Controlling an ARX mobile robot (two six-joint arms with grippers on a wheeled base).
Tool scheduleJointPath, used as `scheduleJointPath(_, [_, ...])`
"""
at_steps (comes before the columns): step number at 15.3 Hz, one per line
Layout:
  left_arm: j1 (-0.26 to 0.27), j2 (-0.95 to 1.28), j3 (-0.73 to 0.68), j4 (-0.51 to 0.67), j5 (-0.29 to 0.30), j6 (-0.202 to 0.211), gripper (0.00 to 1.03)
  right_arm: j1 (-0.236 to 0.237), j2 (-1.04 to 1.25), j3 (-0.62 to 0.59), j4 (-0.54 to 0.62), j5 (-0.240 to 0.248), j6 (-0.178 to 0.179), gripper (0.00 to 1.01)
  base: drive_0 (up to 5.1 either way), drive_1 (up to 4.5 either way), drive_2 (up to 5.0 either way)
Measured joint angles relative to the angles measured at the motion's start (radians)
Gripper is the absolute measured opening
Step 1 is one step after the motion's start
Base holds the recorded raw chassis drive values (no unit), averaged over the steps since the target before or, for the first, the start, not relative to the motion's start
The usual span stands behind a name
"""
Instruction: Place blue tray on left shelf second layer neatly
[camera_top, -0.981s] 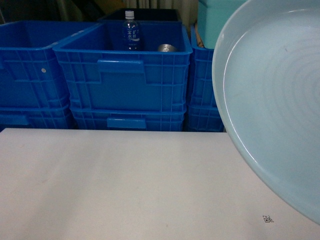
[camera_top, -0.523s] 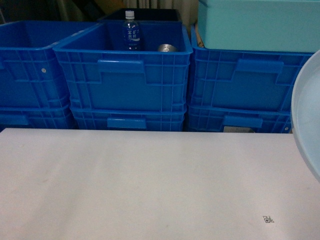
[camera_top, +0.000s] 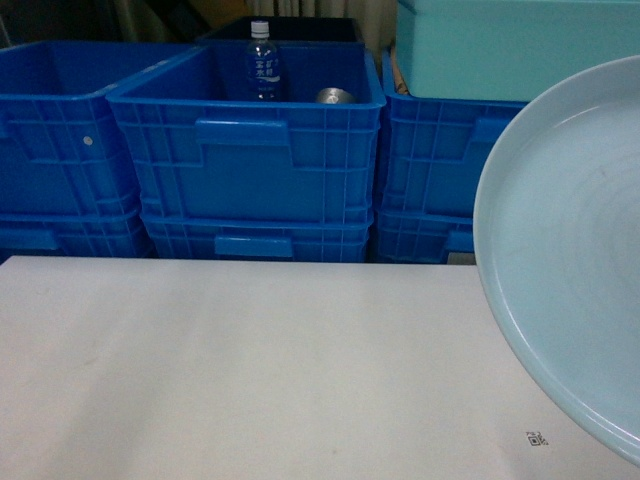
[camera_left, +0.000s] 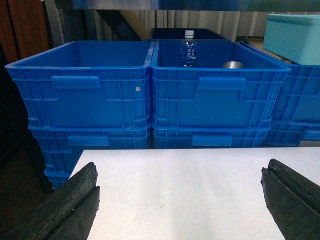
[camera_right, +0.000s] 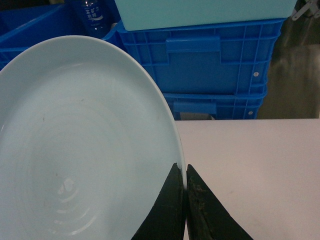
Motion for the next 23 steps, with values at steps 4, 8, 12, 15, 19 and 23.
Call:
scheduleJointPath(4, [0.000,0.000,0.000,0.000,0.000,0.000,0.98,0.023,0.048,0.004,0.045,0.066,-0.046,0.02,0.0,0.00,0.0])
scheduleJointPath(8, [0.000,0.000,0.000,0.000,0.000,0.000,0.98,0.003,0.025,0.003,0.024,0.055,-0.059,0.02,0.0,0.00,0.0])
scheduleJointPath(12, [0.000,0.000,0.000,0.000,0.000,0.000,0.98,0.003,-0.026,0.003,0.017,0.044,-0.077,0.02,0.0,0.00,0.0])
scheduleJointPath(15, [0.000,0.000,0.000,0.000,0.000,0.000,0.98,0.003,-0.026,0.003,0.019,0.044,-0.077,0.02,0.0,0.00,0.0])
scheduleJointPath(19, [0.000,0.000,0.000,0.000,0.000,0.000,0.98,0.003,-0.026,0.003,0.019,0.043,-0.077,0.02,0.0,0.00,0.0])
scheduleJointPath(23, [0.000,0.000,0.000,0.000,0.000,0.000,0.98,0.003,-0.026,0.003,0.019,0.043,-0.077,0.02,0.0,0.00,0.0])
